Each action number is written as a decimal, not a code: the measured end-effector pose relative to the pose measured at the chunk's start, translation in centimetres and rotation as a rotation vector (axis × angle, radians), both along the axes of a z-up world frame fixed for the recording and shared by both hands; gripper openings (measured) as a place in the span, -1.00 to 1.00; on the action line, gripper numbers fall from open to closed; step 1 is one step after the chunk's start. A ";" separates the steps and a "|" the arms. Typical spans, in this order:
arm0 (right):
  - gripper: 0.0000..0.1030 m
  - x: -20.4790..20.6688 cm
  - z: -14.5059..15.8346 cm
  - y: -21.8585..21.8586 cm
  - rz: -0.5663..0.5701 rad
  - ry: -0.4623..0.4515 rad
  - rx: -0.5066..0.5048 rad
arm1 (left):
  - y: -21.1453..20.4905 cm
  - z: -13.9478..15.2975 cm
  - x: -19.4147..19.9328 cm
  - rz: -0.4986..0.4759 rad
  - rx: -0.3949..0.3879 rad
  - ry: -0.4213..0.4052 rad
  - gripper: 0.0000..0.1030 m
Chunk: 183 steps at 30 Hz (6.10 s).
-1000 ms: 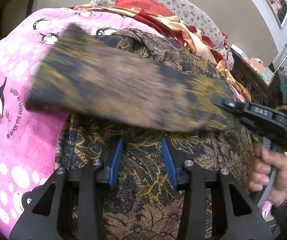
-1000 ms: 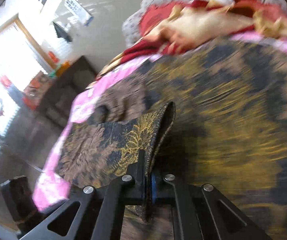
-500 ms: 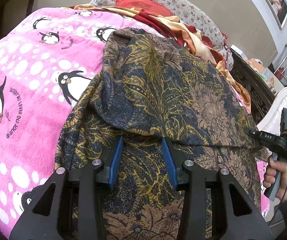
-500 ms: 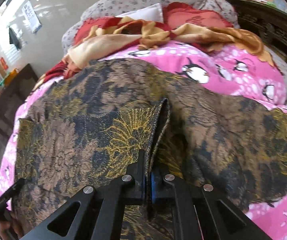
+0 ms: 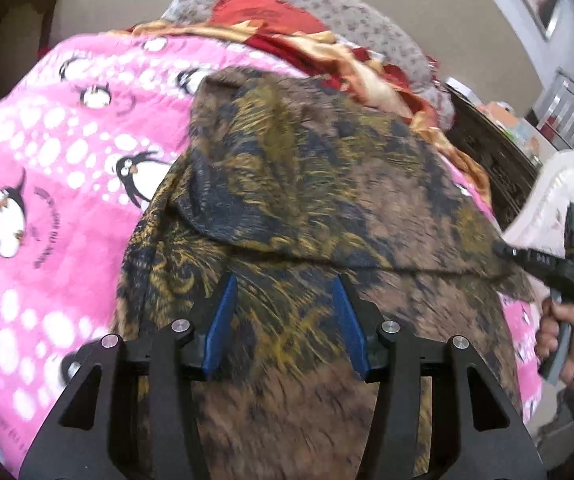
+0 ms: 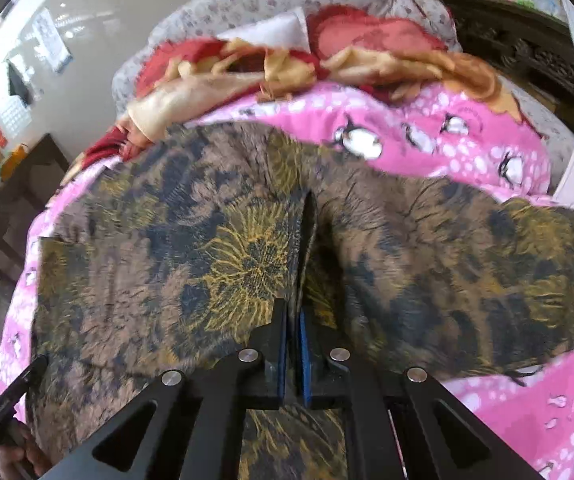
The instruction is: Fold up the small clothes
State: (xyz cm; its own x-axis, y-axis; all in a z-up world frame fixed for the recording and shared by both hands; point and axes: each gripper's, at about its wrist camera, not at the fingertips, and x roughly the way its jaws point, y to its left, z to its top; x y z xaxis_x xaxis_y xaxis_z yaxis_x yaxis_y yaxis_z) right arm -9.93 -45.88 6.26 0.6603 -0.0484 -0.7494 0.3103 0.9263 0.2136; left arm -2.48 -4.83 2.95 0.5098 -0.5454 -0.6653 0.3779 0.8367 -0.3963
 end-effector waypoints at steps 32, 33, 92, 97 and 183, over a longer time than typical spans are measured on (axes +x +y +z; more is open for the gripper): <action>-0.84 6.4 -3.7 1.2 -0.044 -0.074 -0.089 | -6.0 -1.7 14.8 0.164 0.262 -0.040 -0.25; -0.84 6.4 -3.8 1.0 -0.041 -0.082 -0.075 | -5.9 -1.6 14.8 0.162 0.259 -0.039 -0.24; -0.92 -5.4 20.4 -6.9 -0.053 -0.489 -0.049 | -4.2 -1.2 4.0 0.016 0.165 -0.038 0.47; -0.92 3.3 15.1 6.0 0.189 -0.422 0.038 | -3.4 2.9 4.2 0.010 0.053 -0.068 0.47; -0.44 1.4 -4.2 -0.6 0.046 -0.045 0.011 | -4.5 -1.8 11.0 0.136 0.274 -0.056 -0.34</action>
